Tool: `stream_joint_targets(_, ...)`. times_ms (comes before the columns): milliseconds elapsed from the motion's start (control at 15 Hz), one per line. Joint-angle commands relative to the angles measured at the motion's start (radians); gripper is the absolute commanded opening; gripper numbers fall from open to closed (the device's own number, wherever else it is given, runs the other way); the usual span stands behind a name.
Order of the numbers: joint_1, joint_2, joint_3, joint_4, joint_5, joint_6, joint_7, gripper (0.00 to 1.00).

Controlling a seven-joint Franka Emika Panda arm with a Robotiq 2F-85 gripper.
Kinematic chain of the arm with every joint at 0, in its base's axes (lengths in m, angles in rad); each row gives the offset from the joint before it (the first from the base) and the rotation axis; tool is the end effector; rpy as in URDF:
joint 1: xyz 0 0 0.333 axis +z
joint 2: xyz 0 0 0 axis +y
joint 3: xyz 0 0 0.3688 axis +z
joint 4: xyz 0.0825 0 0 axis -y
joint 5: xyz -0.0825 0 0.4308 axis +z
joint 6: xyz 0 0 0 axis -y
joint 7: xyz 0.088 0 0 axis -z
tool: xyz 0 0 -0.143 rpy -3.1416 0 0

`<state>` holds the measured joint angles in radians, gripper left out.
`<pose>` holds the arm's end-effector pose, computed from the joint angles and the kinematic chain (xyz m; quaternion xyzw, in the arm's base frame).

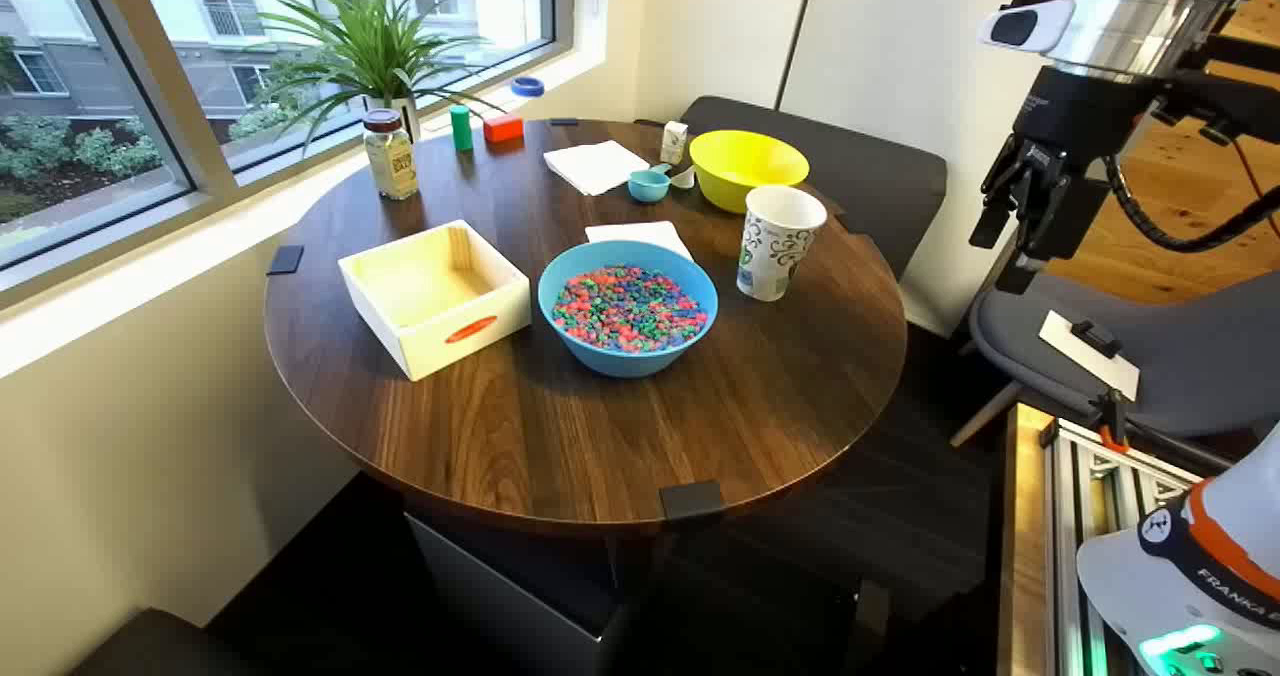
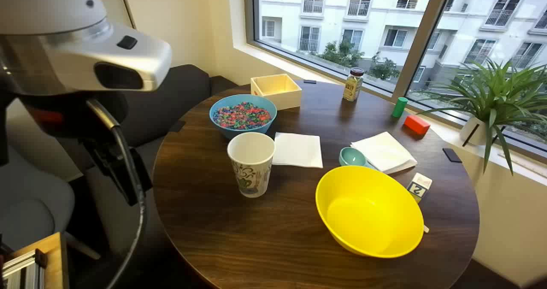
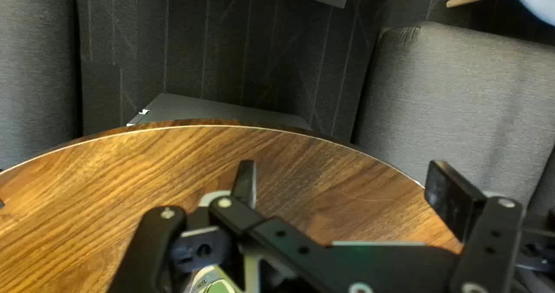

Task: Place the cup upside down

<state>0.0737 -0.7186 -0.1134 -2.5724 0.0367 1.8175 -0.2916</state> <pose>0.3391 -0.0104 0.4767 -0.9891 -0.1351 0.0114 0.0573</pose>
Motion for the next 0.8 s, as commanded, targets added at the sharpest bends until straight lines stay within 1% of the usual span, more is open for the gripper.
stream_joint_targets(0, -0.007, 0.001, 0.006, 0.002, 0.004, -0.002, -0.004, 1.0)
stream_joint_targets(400, -0.007, 0.001, 0.006, 0.002, 0.004, -0.002, -0.004, 1.0)
stream_joint_targets(533, -0.064, 0.012, 0.012, 0.019, -0.049, 0.054, 0.06, 1.0)
stream_joint_targets(733, -0.115, 0.034, 0.007, 0.049, -0.067, 0.159, 0.128, 1.0)
